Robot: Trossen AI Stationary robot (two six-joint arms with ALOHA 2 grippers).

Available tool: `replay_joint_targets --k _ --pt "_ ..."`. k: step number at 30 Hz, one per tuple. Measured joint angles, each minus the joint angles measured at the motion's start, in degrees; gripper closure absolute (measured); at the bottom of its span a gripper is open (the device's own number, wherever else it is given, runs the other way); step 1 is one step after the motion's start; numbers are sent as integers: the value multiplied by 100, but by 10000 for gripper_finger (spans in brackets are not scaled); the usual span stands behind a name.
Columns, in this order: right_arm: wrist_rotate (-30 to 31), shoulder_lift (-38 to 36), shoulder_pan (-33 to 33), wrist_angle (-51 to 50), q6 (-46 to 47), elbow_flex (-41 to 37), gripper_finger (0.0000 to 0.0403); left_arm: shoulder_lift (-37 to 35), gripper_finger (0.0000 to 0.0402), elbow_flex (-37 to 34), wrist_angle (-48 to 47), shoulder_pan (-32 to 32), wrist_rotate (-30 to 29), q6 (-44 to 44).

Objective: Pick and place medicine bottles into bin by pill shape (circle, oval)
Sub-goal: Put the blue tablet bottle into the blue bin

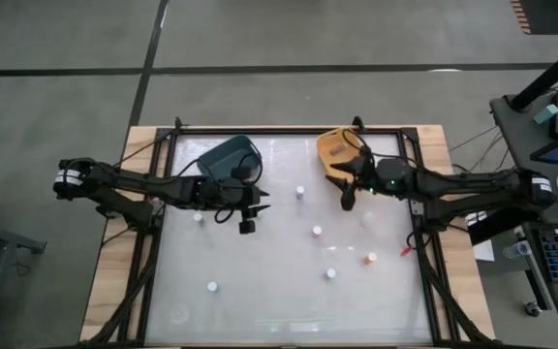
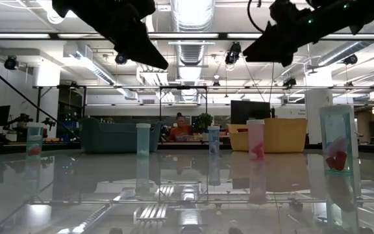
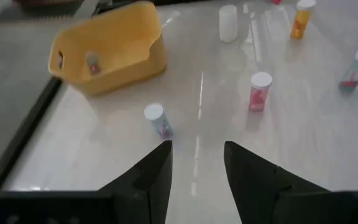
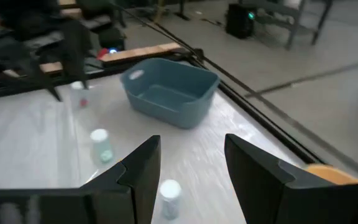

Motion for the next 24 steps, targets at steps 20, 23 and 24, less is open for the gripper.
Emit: replay_joint_targets --k 20,23,24 --pt "5 -194 171 147 -1145 -7 232 99 203 -111 -1483 -48 189 -788" --pt "5 -198 171 119 -1159 -29 232 172 163 -109 -1384 -48 169 -786" --pt "6 -187 171 91 -1183 -37 232 228 152 -109 -1359 -46 163 -785"
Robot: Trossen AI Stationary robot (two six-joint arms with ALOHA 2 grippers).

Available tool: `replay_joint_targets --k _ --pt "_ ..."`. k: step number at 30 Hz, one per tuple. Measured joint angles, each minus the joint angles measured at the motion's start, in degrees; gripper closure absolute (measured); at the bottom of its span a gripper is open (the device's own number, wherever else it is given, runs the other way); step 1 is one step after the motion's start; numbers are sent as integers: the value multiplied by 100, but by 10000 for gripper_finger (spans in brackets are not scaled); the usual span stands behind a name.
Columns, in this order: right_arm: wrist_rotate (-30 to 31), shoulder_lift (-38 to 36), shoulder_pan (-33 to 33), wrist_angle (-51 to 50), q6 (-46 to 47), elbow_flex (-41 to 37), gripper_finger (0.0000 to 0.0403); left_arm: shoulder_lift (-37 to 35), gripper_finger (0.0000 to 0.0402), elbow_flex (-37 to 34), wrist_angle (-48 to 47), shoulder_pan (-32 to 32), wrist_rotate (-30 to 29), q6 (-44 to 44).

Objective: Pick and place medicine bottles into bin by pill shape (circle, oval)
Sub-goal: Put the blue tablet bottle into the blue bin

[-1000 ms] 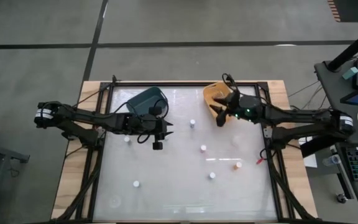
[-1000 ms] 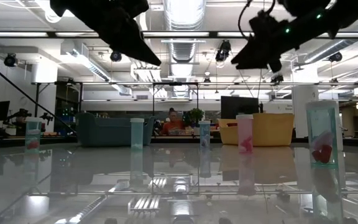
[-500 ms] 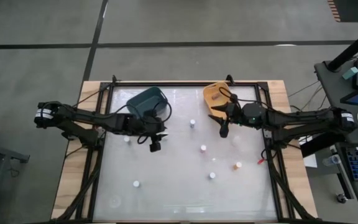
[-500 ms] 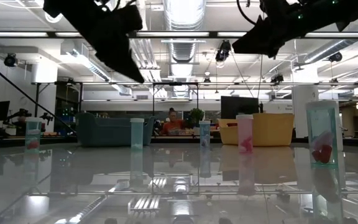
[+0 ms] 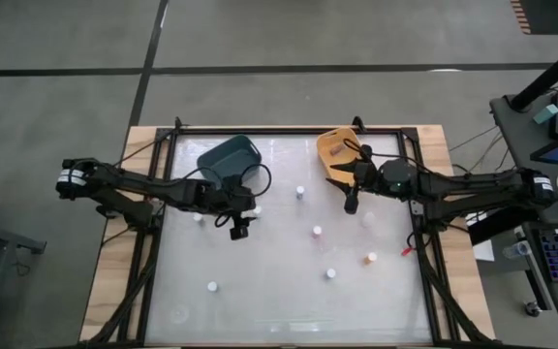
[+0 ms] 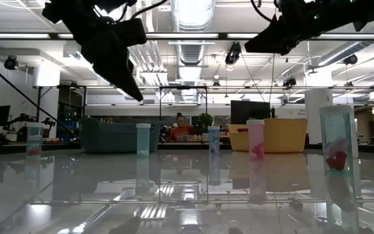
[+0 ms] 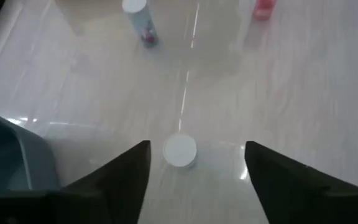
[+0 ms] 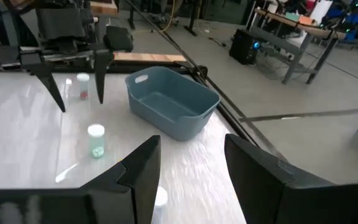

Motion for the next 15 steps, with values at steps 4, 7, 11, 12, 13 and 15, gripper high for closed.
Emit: replay_joint_targets --k 4,7,11,12,13,15 --pt "4 5 0 -135 -110 -7 232 331 134 0 412 0 -27 -5" --pt "9 -28 0 -204 -112 -7 232 644 132 0 612 4 -68 -8" --pt "9 -30 0 -235 -114 -7 232 1022 132 0 662 13 -429 -45" --pt "9 -30 0 -238 -114 -7 232 1104 132 0 652 15 -526 -89" --pt "9 -30 0 -235 -114 -7 232 1157 132 0 661 17 -585 -116" --pt "9 -30 0 -234 -114 -7 232 1232 132 2 674 17 -602 -149"
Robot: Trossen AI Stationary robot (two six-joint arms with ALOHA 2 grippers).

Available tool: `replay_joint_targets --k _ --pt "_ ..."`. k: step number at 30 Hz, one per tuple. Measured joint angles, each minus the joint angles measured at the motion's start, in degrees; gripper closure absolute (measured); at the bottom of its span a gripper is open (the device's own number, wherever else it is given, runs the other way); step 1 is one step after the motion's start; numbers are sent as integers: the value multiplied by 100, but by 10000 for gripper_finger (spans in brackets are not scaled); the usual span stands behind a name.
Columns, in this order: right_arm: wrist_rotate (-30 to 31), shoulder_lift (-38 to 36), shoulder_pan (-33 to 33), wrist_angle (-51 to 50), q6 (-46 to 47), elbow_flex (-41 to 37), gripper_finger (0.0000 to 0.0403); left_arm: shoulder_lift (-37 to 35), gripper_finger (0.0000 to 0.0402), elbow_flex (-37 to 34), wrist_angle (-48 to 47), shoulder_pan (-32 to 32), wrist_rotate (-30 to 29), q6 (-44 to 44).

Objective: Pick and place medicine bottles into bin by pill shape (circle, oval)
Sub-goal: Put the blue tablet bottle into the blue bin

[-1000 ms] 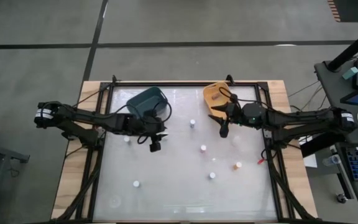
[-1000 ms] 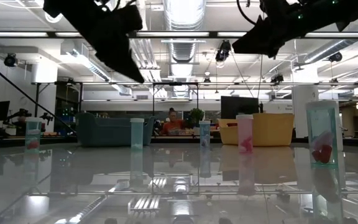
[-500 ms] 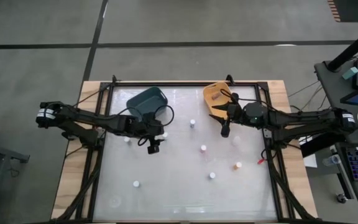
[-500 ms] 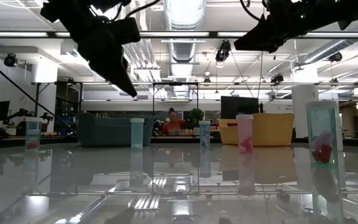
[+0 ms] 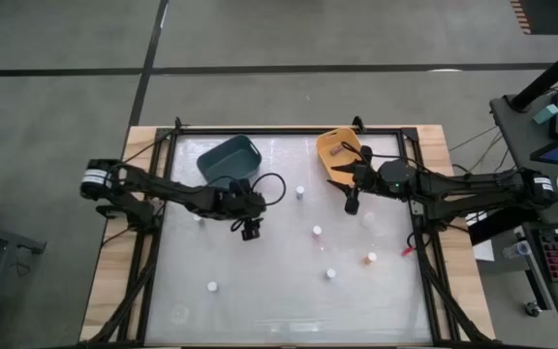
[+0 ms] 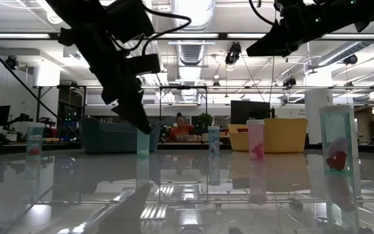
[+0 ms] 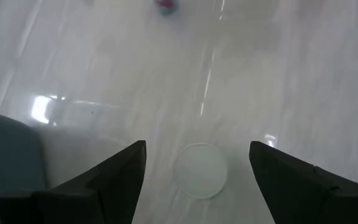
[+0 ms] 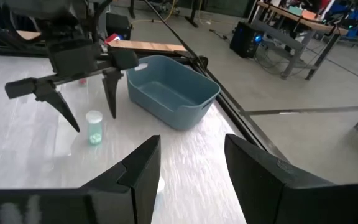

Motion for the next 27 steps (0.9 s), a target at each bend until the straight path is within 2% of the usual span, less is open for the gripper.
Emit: replay_joint_targets --k 6,21,24,27 --pt "2 0 -2 -2 -17 0 232 63 144 2 -1 -4 1 -7" --pt "5 0 -2 -7 -17 0 232 58 293 2 -4 -4 1 -2" --pt "7 0 -2 -9 -17 0 232 57 308 4 -4 -4 1 -2" --pt "7 0 -2 -14 -17 0 232 56 306 4 -4 -4 1 -1"
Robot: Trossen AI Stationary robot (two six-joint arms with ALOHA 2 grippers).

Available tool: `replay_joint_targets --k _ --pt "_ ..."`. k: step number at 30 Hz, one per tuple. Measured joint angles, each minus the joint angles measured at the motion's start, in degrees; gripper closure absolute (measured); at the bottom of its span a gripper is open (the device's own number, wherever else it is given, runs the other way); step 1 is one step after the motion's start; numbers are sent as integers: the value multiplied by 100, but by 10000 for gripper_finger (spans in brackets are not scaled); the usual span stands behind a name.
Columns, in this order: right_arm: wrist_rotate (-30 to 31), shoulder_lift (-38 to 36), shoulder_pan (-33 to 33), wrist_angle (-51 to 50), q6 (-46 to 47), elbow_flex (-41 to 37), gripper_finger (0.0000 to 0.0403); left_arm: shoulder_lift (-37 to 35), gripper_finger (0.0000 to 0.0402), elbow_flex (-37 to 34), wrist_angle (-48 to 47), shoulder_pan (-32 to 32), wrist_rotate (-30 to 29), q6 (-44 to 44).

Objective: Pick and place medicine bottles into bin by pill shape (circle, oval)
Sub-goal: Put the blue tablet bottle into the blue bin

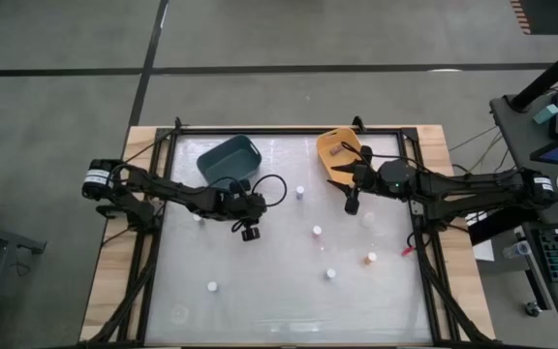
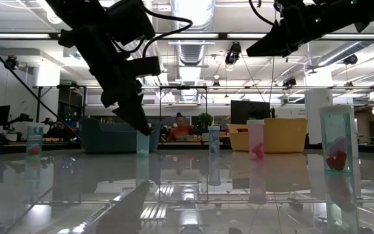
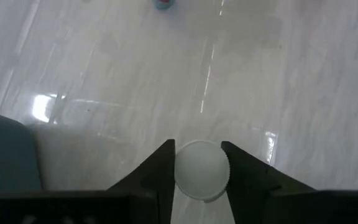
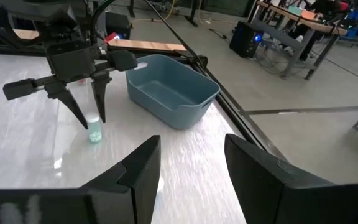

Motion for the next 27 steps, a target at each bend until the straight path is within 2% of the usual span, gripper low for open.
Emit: replay_joint_targets --k 8,14,21,27 --pt "2 0 0 -15 0 0 232 -152 298 45 -23 4 2 0" --pt "2 0 0 -21 0 0 232 -840 299 51 -315 235 9 5" --pt "2 0 0 -21 2 0 232 -1695 299 39 -509 954 0 54" --pt "4 0 0 -17 15 0 232 -1934 300 39 -431 1712 1 325"
